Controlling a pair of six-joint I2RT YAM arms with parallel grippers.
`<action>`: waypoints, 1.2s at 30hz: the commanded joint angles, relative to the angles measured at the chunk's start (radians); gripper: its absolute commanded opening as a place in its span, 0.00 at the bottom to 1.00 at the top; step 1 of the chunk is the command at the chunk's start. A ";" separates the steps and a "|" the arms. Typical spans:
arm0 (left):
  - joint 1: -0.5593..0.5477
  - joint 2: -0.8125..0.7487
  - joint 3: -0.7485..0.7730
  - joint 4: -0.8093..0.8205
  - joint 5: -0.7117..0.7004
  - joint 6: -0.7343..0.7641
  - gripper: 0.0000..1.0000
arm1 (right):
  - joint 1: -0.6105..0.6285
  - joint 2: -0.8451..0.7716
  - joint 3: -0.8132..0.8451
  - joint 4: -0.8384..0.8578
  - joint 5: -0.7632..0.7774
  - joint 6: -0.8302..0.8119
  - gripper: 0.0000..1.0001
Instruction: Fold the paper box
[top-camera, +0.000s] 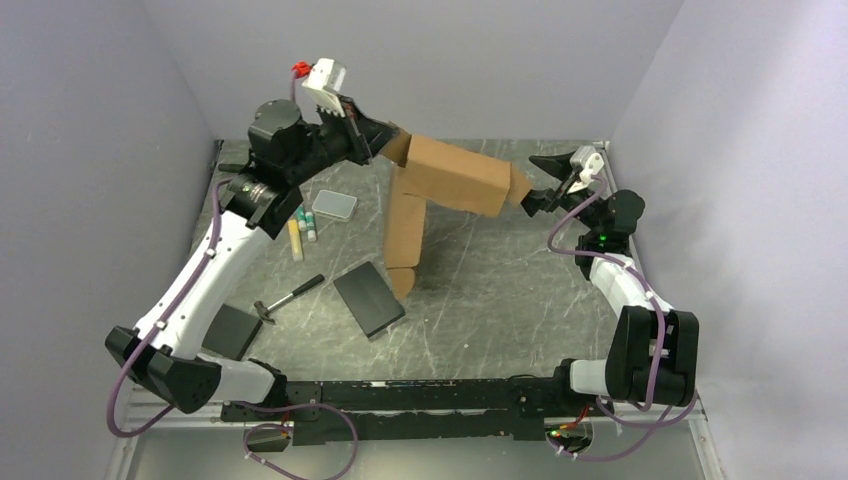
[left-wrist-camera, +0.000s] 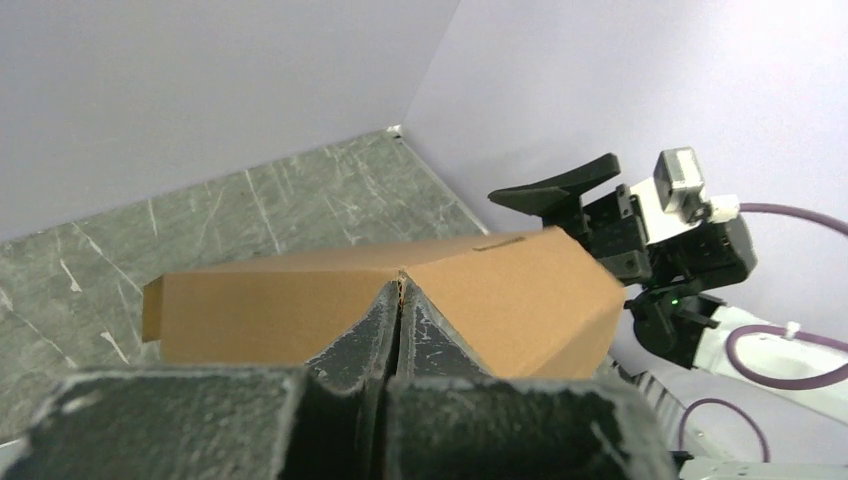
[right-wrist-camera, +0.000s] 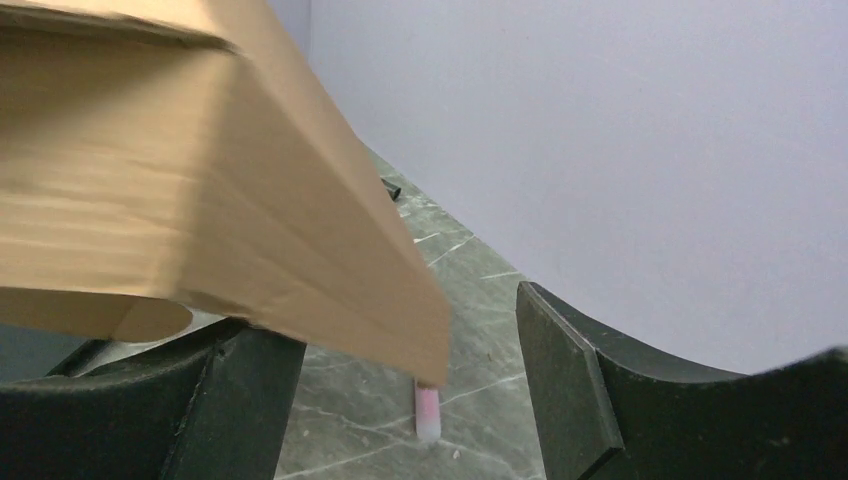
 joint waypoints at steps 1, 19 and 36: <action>0.033 -0.066 -0.017 0.108 0.083 -0.136 0.00 | -0.003 -0.019 -0.001 0.059 -0.018 0.032 0.77; 0.093 -0.094 -0.089 0.153 0.204 -0.245 0.00 | 0.000 -0.252 0.395 -0.927 -0.168 -0.366 0.00; 0.096 -0.052 -0.468 0.484 0.452 -0.390 0.08 | 0.074 -0.134 1.055 -2.190 0.502 -0.955 0.00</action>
